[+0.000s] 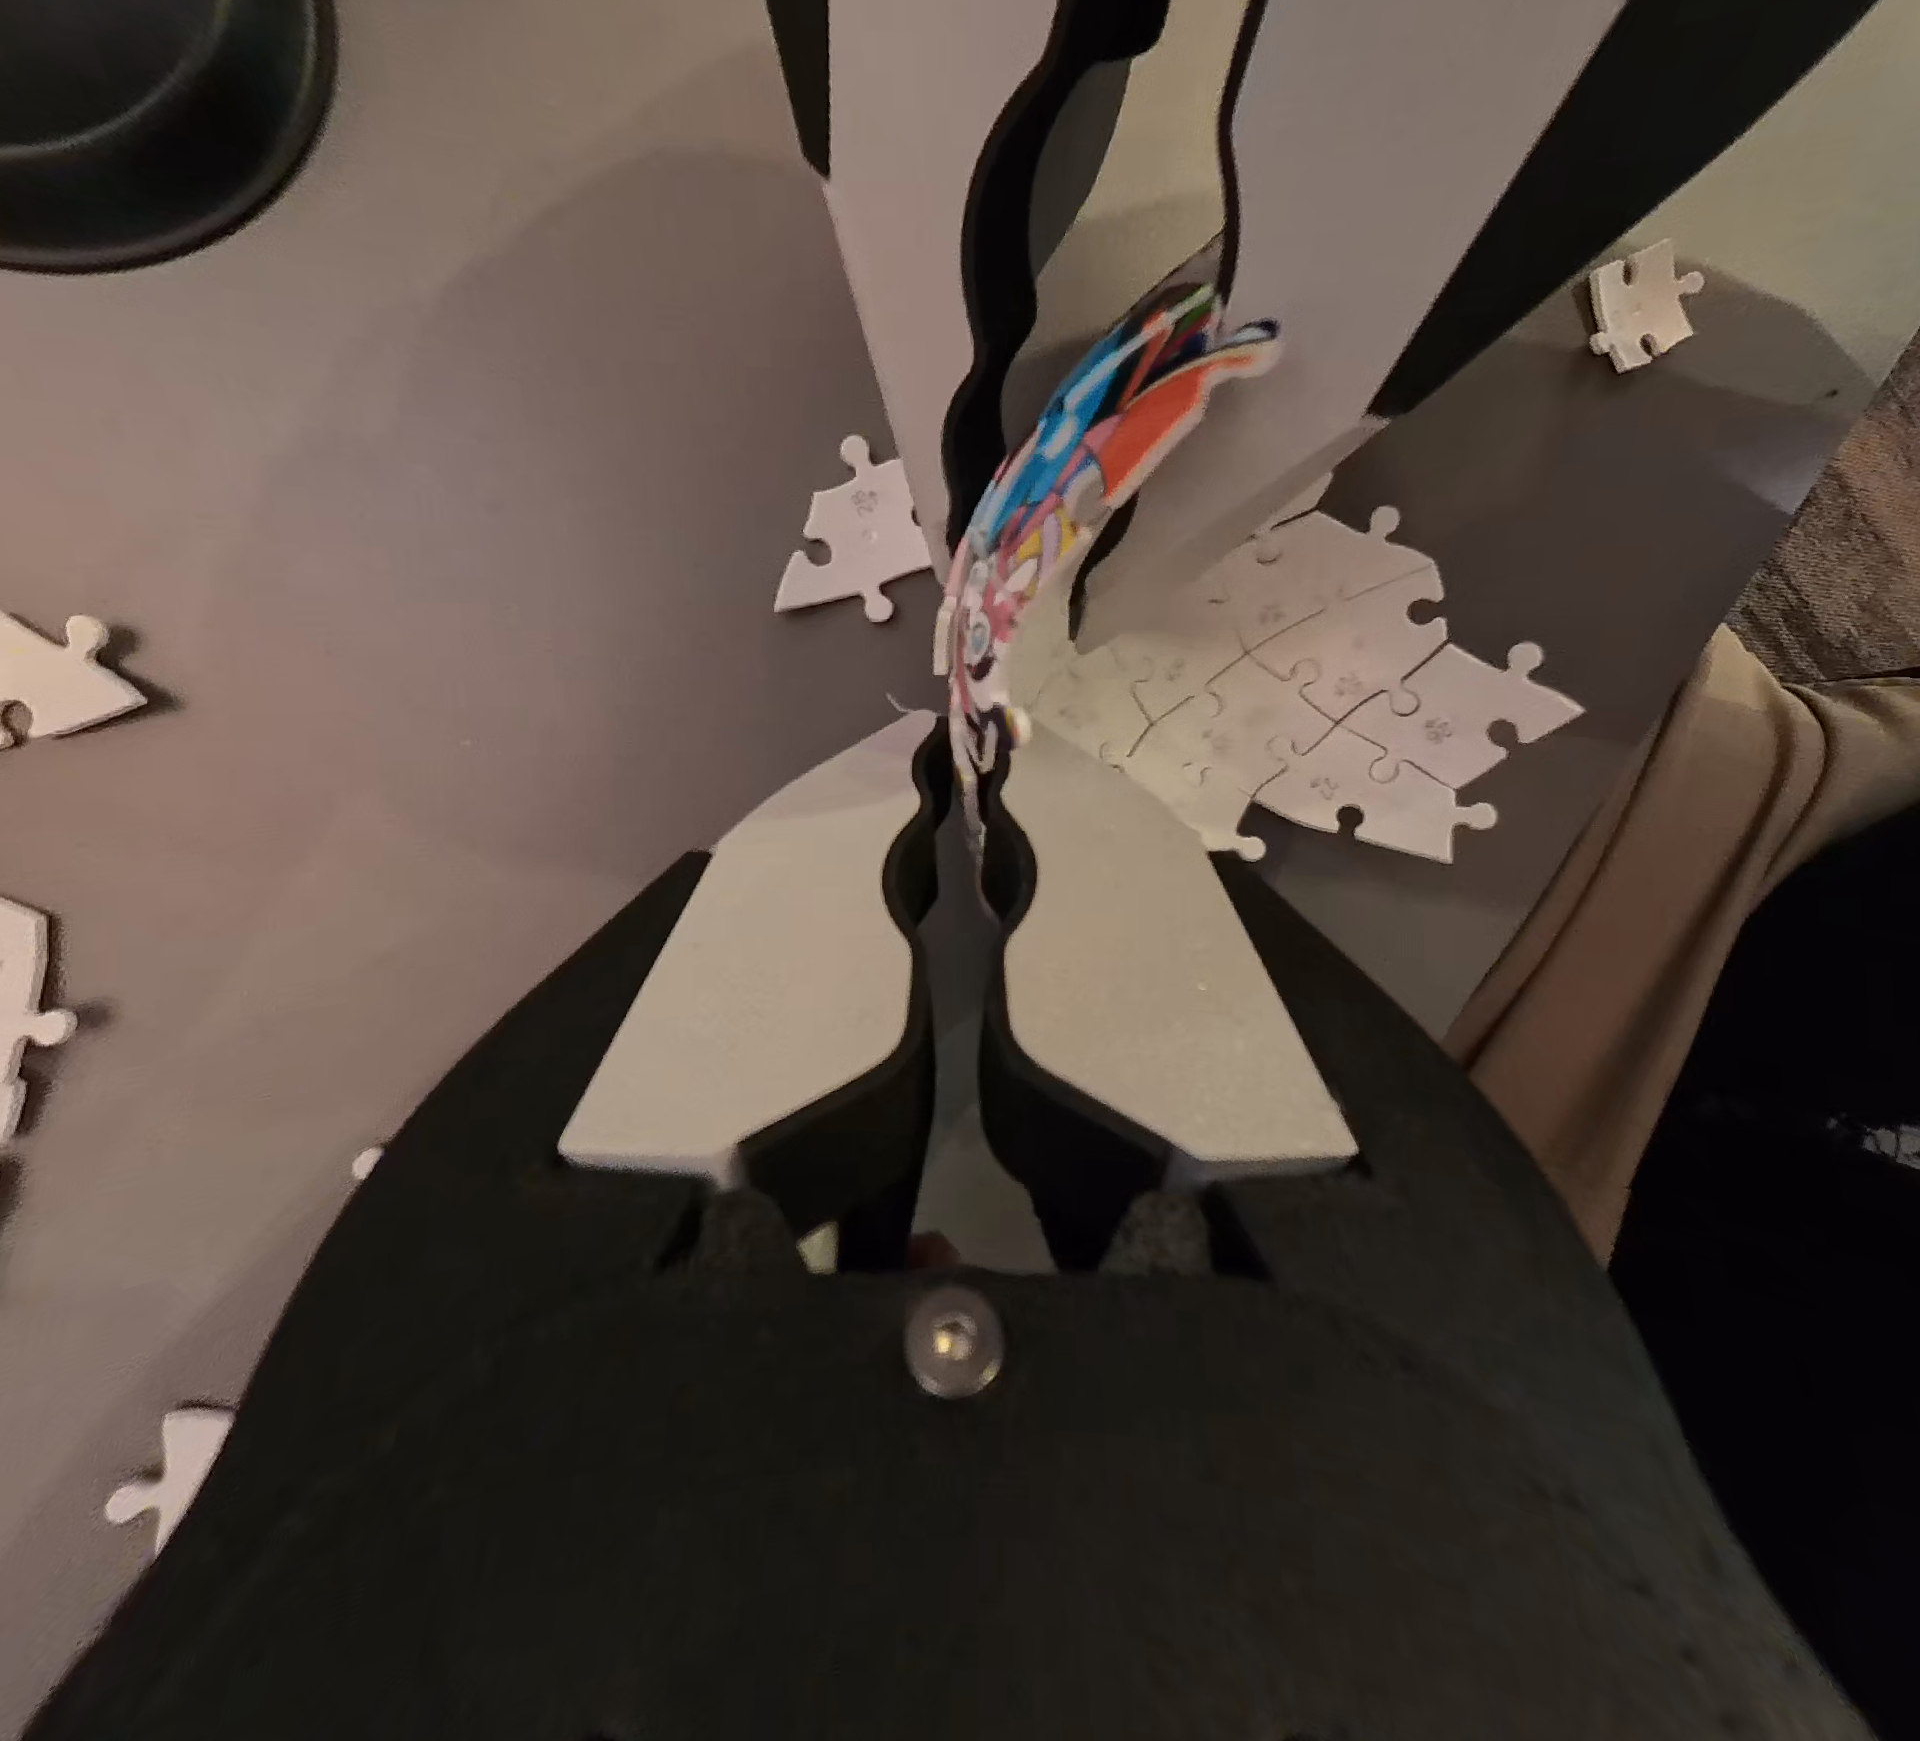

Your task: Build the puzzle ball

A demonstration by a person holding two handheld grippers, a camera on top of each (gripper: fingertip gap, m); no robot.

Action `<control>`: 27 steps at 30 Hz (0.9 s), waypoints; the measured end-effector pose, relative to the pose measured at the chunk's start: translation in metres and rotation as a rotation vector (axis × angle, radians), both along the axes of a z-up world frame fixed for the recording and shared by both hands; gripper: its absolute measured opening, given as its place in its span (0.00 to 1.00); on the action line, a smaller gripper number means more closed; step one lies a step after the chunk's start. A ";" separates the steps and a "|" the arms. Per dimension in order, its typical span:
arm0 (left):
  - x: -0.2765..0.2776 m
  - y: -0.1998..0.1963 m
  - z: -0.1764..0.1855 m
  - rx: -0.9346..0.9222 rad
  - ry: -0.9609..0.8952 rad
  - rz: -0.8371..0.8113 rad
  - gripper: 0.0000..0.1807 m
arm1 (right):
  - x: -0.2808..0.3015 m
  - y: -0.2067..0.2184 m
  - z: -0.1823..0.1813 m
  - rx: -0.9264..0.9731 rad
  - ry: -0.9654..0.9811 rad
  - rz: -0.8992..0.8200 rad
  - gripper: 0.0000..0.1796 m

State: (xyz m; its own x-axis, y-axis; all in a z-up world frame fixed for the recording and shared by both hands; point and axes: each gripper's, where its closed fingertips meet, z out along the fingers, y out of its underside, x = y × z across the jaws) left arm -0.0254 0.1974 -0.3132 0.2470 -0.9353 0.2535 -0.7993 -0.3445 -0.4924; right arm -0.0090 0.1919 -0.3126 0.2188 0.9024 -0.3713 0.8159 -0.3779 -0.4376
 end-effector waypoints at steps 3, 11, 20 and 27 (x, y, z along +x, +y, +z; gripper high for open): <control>0.000 -0.001 0.000 -0.003 0.003 -0.005 0.02 | 0.000 -0.001 0.000 0.002 -0.005 0.015 0.11; 0.001 -0.001 -0.001 -0.009 -0.005 0.015 0.02 | 0.003 -0.004 -0.002 -0.008 -0.040 0.023 0.10; -0.001 0.000 0.000 -0.014 -0.008 0.014 0.02 | 0.000 0.001 -0.001 0.018 -0.009 -0.023 0.10; 0.000 0.000 -0.001 -0.014 -0.010 0.011 0.02 | -0.008 0.003 0.003 0.034 0.049 -0.040 0.11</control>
State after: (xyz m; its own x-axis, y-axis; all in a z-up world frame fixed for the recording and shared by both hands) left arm -0.0258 0.1970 -0.3139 0.2548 -0.9288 0.2690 -0.7903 -0.3603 -0.4956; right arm -0.0165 0.1953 -0.3099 0.2373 0.9055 -0.3518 0.7774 -0.3942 -0.4901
